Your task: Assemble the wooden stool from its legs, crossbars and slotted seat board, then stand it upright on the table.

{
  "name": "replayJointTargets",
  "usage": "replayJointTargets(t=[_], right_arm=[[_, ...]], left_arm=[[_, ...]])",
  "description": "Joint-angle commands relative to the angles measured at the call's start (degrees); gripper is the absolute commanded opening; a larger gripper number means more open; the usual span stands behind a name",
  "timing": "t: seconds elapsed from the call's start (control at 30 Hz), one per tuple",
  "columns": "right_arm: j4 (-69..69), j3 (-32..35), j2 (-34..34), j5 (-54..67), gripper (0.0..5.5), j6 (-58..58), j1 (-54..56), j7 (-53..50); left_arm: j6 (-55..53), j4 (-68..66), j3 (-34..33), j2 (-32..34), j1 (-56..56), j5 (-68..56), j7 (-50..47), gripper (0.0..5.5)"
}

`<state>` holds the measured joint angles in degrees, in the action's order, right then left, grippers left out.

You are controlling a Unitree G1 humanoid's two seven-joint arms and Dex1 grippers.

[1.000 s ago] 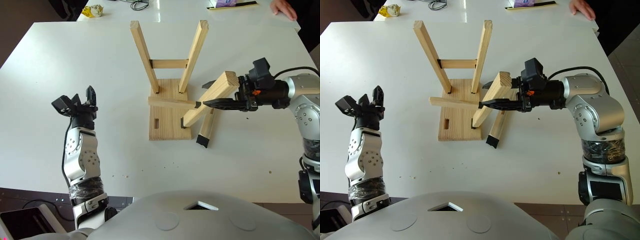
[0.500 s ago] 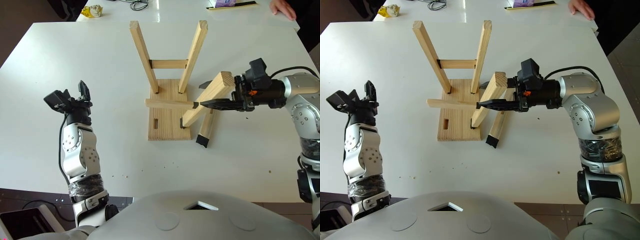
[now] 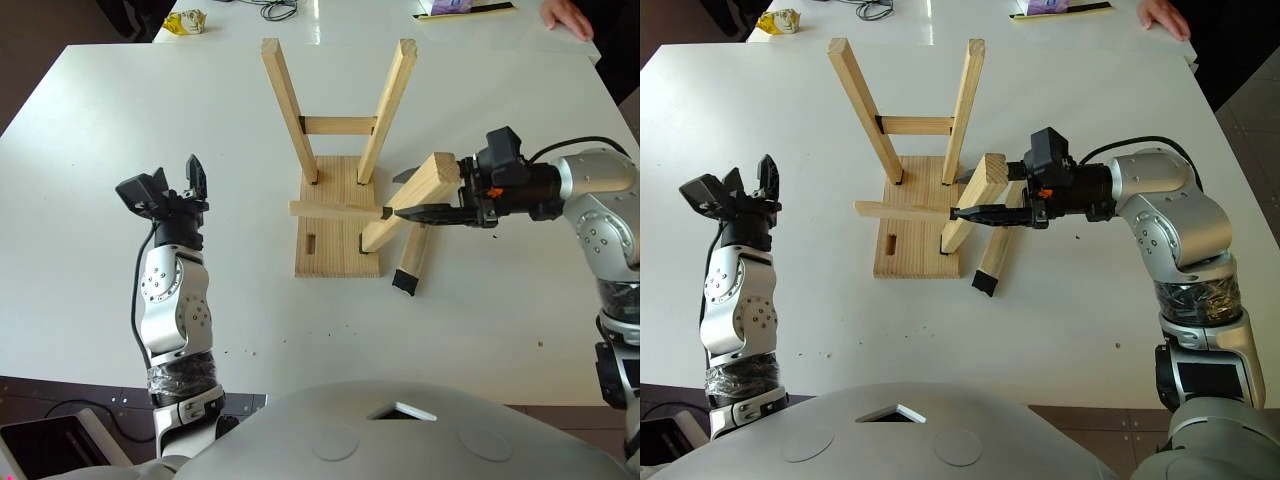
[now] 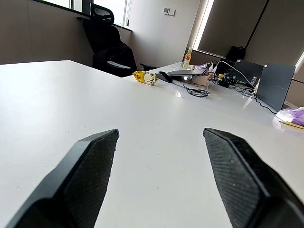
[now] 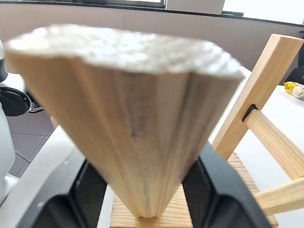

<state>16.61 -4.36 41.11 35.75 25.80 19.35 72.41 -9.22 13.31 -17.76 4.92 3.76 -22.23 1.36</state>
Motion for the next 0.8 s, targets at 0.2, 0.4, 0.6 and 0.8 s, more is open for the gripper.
replayJointTargets(t=[0.2, 0.4, 0.6, 0.8], right_arm=[[-0.24, -3.81, 1.88, -0.71, 2.04, 4.29, -2.68, 0.11], [-7.50, -8.95, 2.13, -6.25, 2.04, 1.47, 0.97, 1.93], [-7.35, -12.38, 2.26, -9.41, 2.04, -3.48, 2.08, 2.01], [-0.99, -13.53, 3.20, -8.51, 2.04, -1.15, -1.25, -1.95]], left_arm=[[-0.07, 0.50, 3.48, -0.27, 0.24, 1.39, 2.25, 3.29], [-0.02, 0.61, 4.72, -1.63, -1.48, 2.33, 0.57, 3.29], [0.66, 0.46, 5.82, -2.56, -0.58, 4.49, -0.27, 3.29], [0.51, 1.03, 6.84, -2.76, -0.46, 5.83, -0.38, 3.29]])
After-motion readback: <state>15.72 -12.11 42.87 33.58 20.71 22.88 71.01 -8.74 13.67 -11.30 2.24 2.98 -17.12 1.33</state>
